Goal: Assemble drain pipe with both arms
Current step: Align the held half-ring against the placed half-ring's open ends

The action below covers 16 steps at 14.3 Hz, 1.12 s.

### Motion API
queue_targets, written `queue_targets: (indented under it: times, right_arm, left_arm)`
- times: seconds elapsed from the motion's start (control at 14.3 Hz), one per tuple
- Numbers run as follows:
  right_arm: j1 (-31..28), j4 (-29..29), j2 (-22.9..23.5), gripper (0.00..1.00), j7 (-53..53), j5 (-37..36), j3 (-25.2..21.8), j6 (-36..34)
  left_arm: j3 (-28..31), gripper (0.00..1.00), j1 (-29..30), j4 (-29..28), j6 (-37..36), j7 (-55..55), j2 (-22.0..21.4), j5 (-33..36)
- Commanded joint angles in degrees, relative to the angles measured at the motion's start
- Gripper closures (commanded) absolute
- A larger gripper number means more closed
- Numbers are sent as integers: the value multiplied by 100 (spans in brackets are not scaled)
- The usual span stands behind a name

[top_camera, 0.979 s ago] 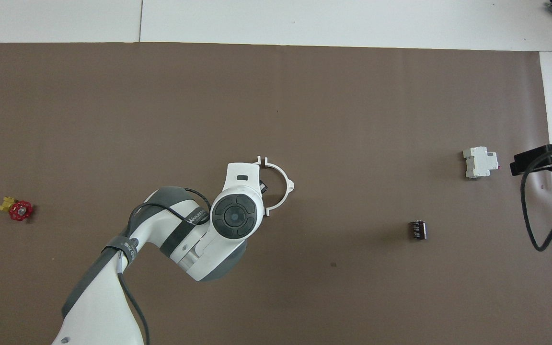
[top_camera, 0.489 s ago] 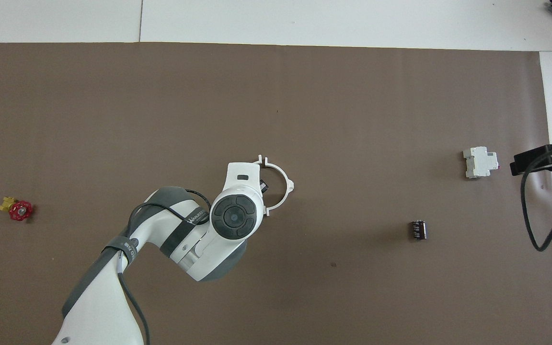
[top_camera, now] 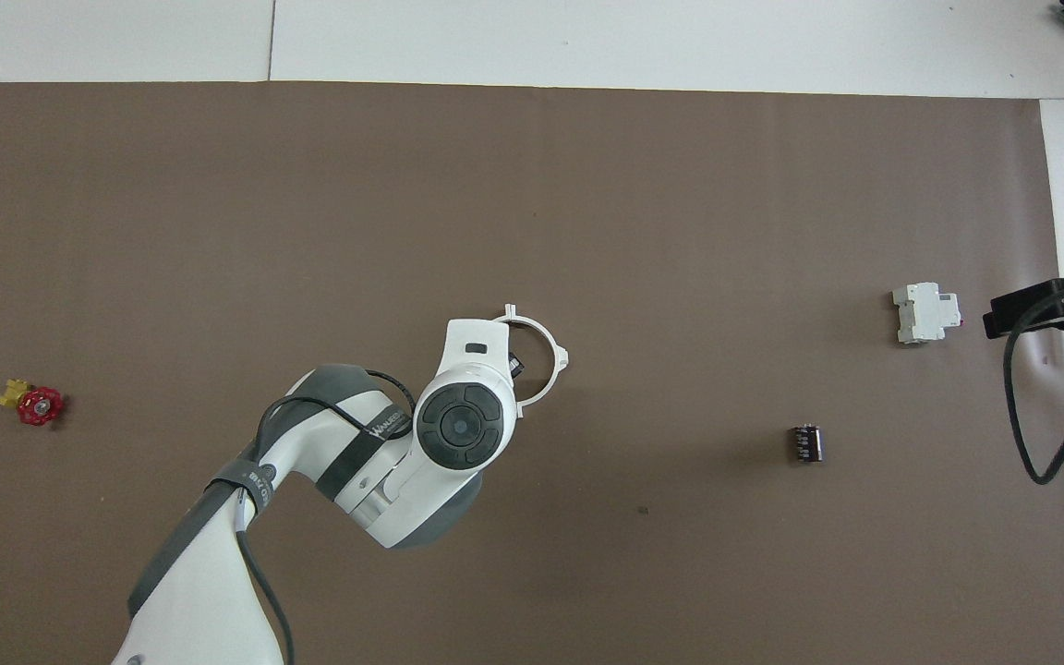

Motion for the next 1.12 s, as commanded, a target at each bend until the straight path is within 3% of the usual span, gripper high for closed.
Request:
queue_targets:
  times: [0.0,0.77,0.98,1.05]
  right_arm:
    - [-39,-117,-123,0,73,54,27,-19]
    - [-39,-117,-123,0,73,54,27,-19]
    - [-39,-117,-123,0,64,54,27,-19]
    - [-39,-117,-123,0,64,54,27,-19]
  left_arm:
    - [114,100,-125,-55,-69,-107,-33,118]
    - [114,100,-98,-47,-87,-29,-24,136]
    - [114,15,-63,-47,-78,51,-24,136]
    - [114,0,-63,-47,-78,51,-24,136]
